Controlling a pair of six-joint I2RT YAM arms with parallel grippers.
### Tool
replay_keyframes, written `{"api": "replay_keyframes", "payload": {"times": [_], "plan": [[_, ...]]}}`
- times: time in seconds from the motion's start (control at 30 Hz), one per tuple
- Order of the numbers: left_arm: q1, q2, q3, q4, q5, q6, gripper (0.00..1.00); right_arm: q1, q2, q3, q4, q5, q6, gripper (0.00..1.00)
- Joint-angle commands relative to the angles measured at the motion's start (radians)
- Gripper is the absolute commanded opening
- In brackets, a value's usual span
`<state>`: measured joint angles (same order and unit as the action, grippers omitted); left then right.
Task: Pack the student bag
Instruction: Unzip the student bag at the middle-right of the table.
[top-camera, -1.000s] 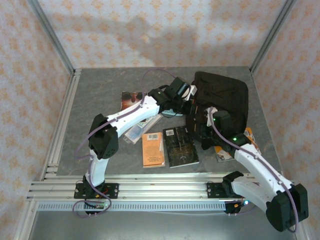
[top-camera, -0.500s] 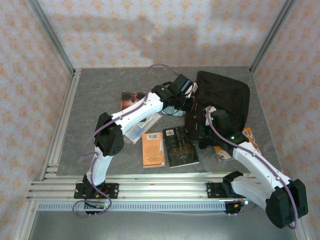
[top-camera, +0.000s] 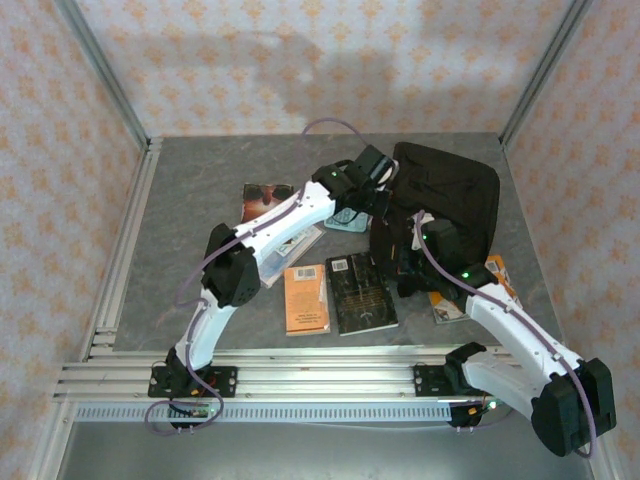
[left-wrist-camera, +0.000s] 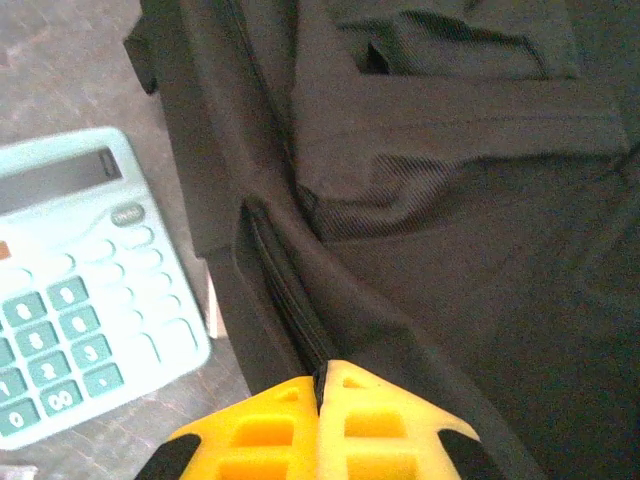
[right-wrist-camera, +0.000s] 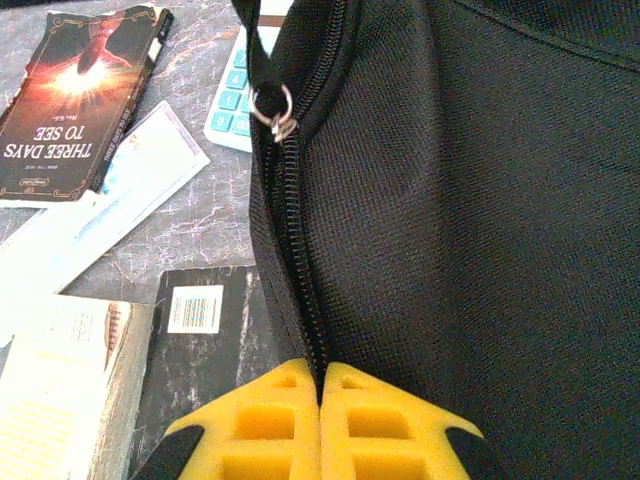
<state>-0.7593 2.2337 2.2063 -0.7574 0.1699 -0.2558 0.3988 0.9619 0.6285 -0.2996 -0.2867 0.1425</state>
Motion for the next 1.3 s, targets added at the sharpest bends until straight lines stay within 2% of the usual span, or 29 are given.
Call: {"api": "replay_keyframes", "payload": {"times": [0.0,0.13,0.23,0.4,0.5,0.57,0.63,0.67,0.7,0.73,0.8,0.9,1.0,1.13,1.2,1.27], "plan": [[0.018,0.040,0.116,-0.001,-0.143,0.054,0.00,0.006,-0.016,-0.005,-0.076,-0.018,0.025,0.00],[0.031,0.132,0.264,-0.040,-0.168,0.038,0.00,0.005,-0.008,-0.008,-0.085,-0.039,0.036,0.00],[0.040,0.209,0.383,-0.079,-0.232,0.032,0.00,0.005,-0.013,-0.010,-0.082,-0.038,0.038,0.00],[0.091,0.247,0.420,-0.042,-0.235,-0.055,0.00,0.005,-0.014,-0.016,-0.072,-0.054,0.045,0.00],[0.098,0.248,0.421,-0.010,-0.147,-0.064,0.00,0.005,-0.010,-0.015,-0.056,-0.057,0.061,0.00],[0.100,0.248,0.422,0.012,-0.014,-0.079,0.00,0.005,-0.009,-0.009,-0.035,-0.058,0.083,0.00],[0.112,0.245,0.422,0.041,0.157,-0.147,0.00,0.005,-0.011,0.003,-0.007,-0.040,0.134,0.00],[0.119,0.242,0.424,0.046,0.207,-0.182,0.00,0.005,-0.009,0.012,0.001,-0.030,0.161,0.00],[0.127,0.231,0.427,0.042,0.236,-0.215,0.06,0.005,-0.005,0.027,0.007,-0.014,0.191,0.00],[0.132,0.214,0.426,0.028,0.243,-0.237,0.19,0.005,0.002,0.044,0.002,-0.002,0.216,0.00],[0.139,0.166,0.419,-0.010,0.215,-0.250,0.36,0.005,0.035,0.096,-0.042,0.017,0.259,0.00],[0.147,0.040,0.321,-0.027,0.159,-0.271,0.46,0.005,0.102,0.195,-0.110,0.036,0.305,0.00],[0.156,-0.137,0.127,0.027,0.093,-0.323,0.52,0.005,0.093,0.247,-0.124,0.123,0.395,0.00],[0.169,-0.355,-0.099,0.018,-0.058,-0.379,0.55,0.005,0.075,0.385,-0.231,0.270,0.479,0.00],[0.174,-0.457,-0.240,0.022,-0.122,-0.410,0.57,0.005,0.091,0.466,-0.318,0.349,0.569,0.00],[0.181,-0.559,-0.393,0.069,-0.154,-0.446,0.61,0.005,0.128,0.535,-0.369,0.352,0.634,0.00]]}}
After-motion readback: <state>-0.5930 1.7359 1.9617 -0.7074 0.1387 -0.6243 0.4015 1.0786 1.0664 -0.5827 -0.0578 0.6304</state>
